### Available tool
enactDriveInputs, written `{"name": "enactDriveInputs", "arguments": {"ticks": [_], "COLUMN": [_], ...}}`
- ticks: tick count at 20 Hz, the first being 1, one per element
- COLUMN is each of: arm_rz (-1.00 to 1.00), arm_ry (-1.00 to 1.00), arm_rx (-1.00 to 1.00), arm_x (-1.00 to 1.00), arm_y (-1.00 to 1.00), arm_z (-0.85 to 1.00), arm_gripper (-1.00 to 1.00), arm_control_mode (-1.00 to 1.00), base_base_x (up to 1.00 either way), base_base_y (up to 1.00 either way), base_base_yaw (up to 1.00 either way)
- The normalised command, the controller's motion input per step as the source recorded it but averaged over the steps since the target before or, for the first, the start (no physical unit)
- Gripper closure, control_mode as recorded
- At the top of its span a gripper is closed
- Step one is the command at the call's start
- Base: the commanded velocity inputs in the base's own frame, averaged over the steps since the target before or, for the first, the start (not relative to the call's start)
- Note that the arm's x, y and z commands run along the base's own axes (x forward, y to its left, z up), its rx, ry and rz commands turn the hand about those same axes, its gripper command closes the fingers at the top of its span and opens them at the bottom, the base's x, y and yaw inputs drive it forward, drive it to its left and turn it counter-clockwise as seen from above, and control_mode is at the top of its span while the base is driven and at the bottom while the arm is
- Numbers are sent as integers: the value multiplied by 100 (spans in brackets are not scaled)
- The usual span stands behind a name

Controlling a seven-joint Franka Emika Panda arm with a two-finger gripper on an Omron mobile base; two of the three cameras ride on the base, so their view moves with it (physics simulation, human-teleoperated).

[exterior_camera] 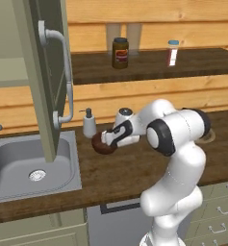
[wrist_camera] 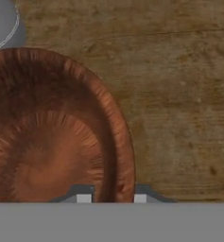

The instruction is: Pick up the bowls on the counter and stack them on top of one another in the open cabinet. Place the smaller bowl on top of the larger bowl.

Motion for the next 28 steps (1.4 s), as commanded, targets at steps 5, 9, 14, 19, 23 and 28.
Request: {"name": "enactDriveInputs", "arguments": {"ticks": [5,9,14,19,23,28], "arm_rz": [-10,-30,-42,-35,-29,-28], "arm_ry": [-13,-5,0,0,0,0], "arm_rx": [3,2,7,5,0,0], "arm_x": [-37,-64,-34,-24,-28,-10], "arm_y": [-59,-77,-82,-94,-100,-100], "arm_z": [39,54,93,94,28,0], "arm_gripper": [100,100,100,100,100,100], "arm_control_mode": [-100,-100,-100,-100,-100,-100], "base_base_x": [0,0,0,0,0,0], "base_base_y": [0,0,0,0,0,0], "base_base_yaw": [0,0,0,0,0,0]}}
